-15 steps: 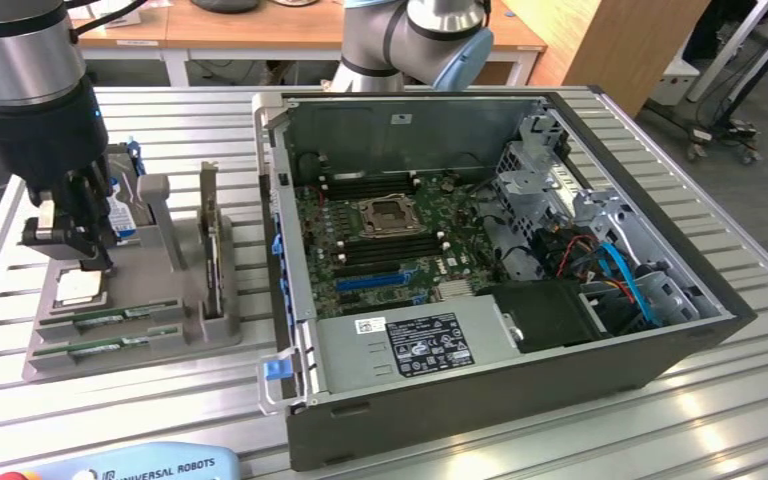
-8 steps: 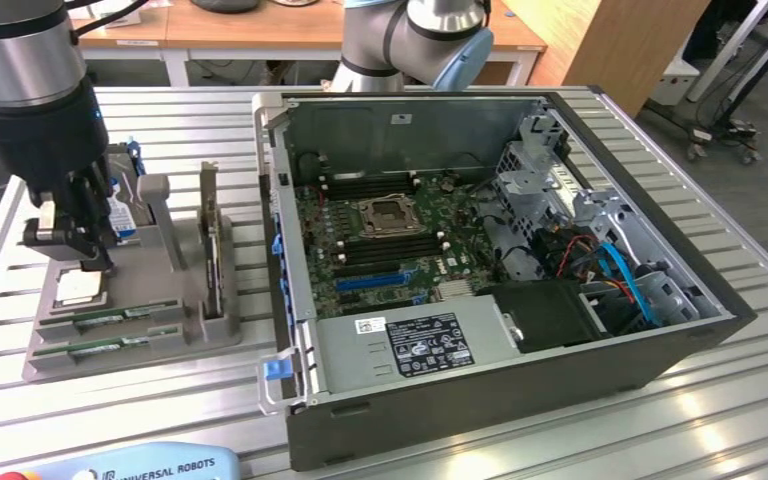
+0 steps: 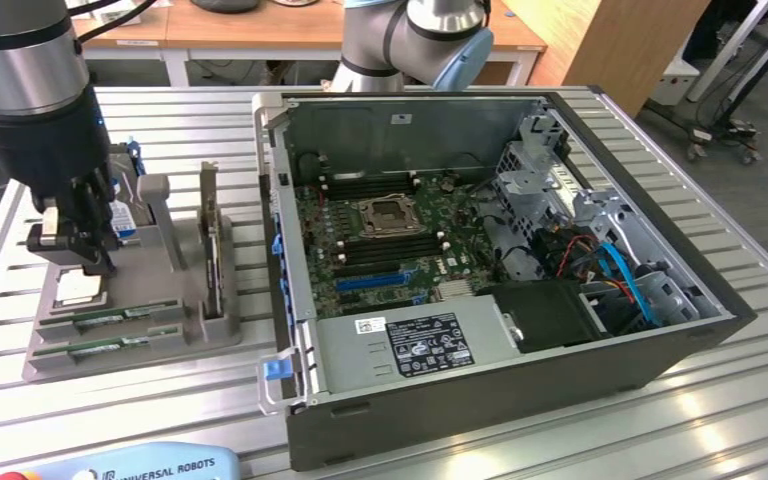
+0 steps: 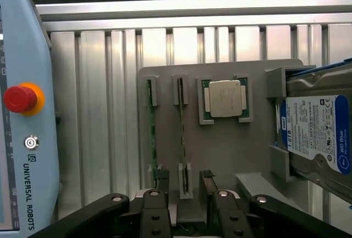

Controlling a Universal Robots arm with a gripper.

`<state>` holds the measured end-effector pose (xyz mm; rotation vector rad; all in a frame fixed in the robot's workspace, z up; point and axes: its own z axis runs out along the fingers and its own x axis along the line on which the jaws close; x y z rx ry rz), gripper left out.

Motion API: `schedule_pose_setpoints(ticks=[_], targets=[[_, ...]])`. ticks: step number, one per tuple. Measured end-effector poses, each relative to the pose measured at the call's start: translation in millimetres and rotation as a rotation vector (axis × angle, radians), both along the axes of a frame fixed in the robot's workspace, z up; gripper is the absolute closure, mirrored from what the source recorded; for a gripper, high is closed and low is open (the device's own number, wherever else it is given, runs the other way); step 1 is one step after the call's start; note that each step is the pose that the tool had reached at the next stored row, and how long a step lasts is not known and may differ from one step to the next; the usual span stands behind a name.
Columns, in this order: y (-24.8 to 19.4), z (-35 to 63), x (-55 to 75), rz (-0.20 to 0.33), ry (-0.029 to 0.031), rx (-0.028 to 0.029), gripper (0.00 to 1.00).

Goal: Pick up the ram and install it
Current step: 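Pick up the ram and move it above insertion slot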

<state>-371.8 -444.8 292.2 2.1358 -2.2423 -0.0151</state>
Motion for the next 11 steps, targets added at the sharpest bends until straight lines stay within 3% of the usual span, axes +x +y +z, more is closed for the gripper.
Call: schedule_pose_setpoints(ticks=[4,11], targets=[[0.0,-0.2,0.0,0.0,-0.0003,0.0002,0.64],[-7.8,-0.2,-0.9,0.003,-0.0034,0.0127,0.64]])
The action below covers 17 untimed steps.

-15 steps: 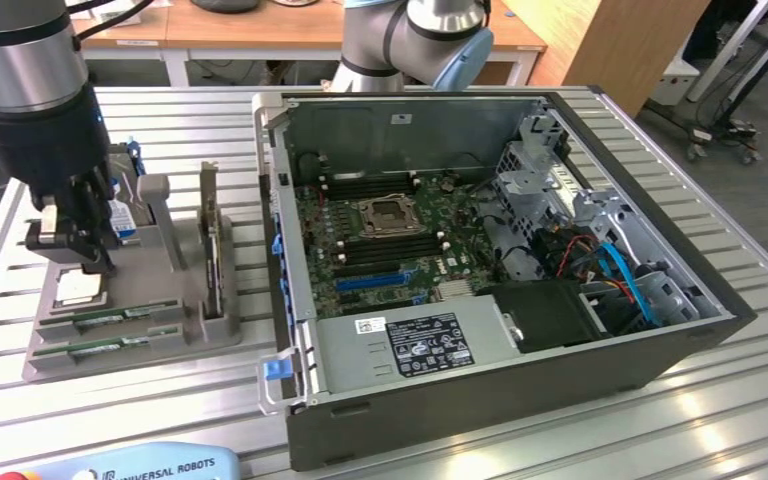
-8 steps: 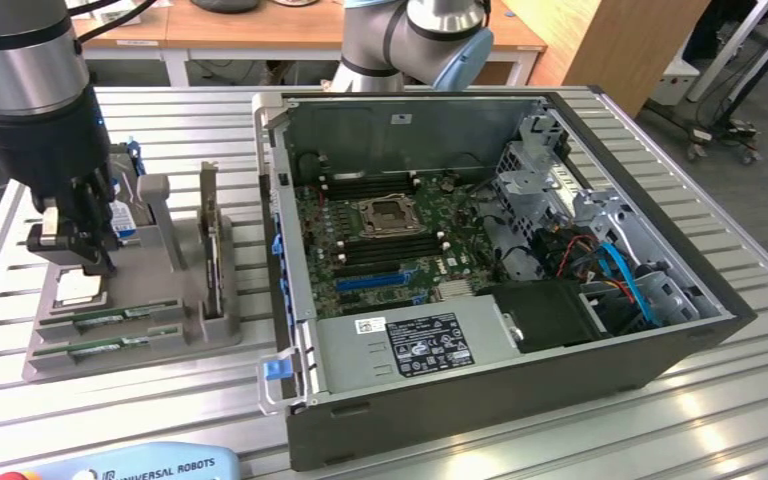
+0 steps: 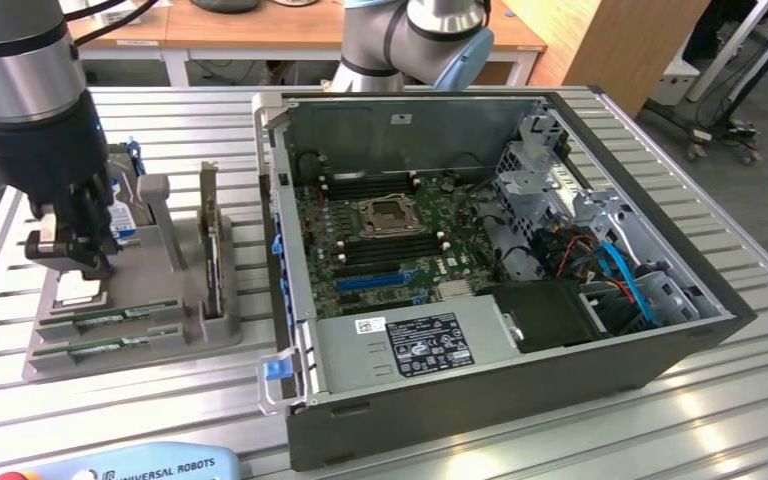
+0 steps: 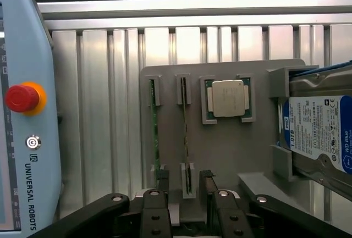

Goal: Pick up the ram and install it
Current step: 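Pick up the ram and move it above insertion slot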

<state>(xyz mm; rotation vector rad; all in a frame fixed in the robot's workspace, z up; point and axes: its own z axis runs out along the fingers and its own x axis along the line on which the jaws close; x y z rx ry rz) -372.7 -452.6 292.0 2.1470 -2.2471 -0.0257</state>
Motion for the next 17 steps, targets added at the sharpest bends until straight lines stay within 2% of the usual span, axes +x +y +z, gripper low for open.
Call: schedule_pose_setpoints(ticks=[14,17], targets=[[-16.5,0.0,-0.5,0.004,-0.0022,0.0099,0.64],[-18.1,0.0,-0.6,0.005,-0.0025,0.0103,0.64]])
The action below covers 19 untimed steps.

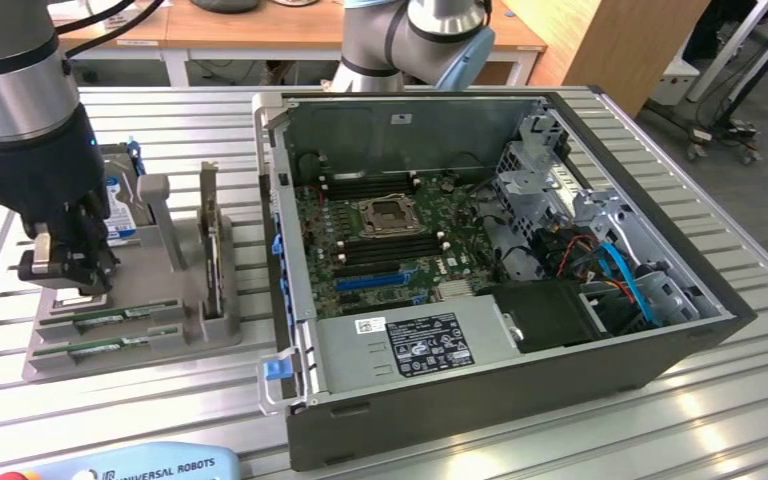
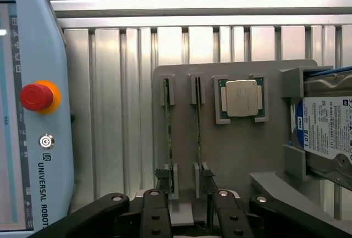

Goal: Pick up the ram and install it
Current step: 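Pick up the ram and move it above insertion slot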

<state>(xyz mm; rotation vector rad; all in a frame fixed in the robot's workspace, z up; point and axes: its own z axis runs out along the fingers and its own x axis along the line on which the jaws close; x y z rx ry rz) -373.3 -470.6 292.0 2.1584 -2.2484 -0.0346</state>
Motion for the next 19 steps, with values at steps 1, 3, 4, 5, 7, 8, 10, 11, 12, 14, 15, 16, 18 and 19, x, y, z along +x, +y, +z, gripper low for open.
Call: schedule_pose_setpoints(ticks=[1,3,4,5,7,8,10,11,12,14,15,16,18,19], targets=[[0.0,0.0,0.0,0.0,0.0,0.0,0.64],[0.0,0.0,0.0,0.0,0.0,0.0,0.64],[0.0,-0.2,0.0,0.0,0.0,0.0004,0.64],[-0.1,-0.8,-0.1,0.0,-0.0001,0.0014,0.64],[-0.2,-2.1,0.0,0.0,-0.0002,0.0021,0.64],[-0.2,-3.0,0.0,0.0,-0.0001,0.0021,0.64],[-0.3,-5.1,0.0,0.0,-0.0001,0.0021,0.64],[-0.3,-6.2,0.0,0.0,-0.0002,0.0021,0.64],[-0.3,-7.3,0.0,0.0,-0.0002,0.0021,0.64],[-0.4,-10.0,0.0,0.0,-0.0002,0.0022,0.64],[-0.5,-11.5,0.0,0.0,-0.0001,0.0021,0.64],[-0.5,-13.1,0.0,0.0,-0.0001,0.0022,0.64],[-0.5,-16.8,0.0,0.0,-0.0001,0.0022,0.64],[-0.5,-18.6,0.0,0.0,-0.0002,0.0022,0.64]])
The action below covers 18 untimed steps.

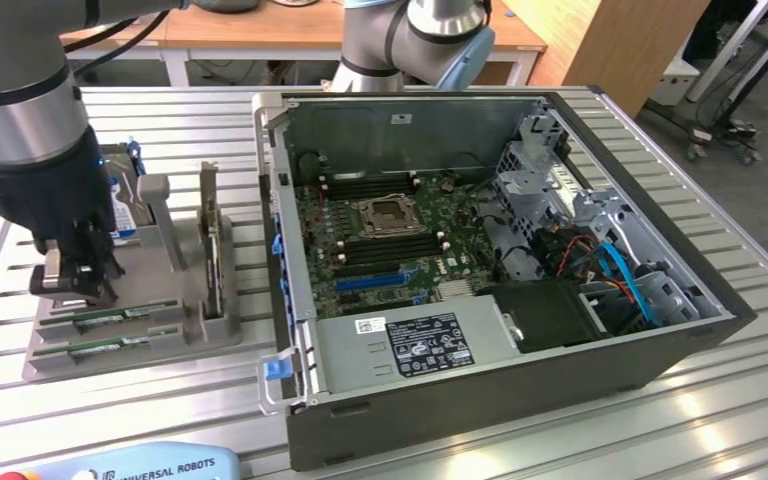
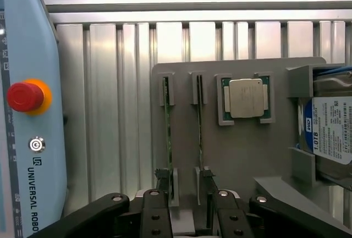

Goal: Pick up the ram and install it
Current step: 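Pick up the ram and move it above insertion slot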

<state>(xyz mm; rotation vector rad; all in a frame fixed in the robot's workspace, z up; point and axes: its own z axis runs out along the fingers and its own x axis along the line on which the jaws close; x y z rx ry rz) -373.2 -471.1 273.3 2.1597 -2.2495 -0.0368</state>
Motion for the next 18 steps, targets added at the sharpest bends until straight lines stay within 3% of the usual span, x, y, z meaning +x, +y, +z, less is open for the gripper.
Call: schedule_pose_setpoints(ticks=[18], targets=[[0.0,-28.6,0.0,0.0,0.0,0.0,0.64]])
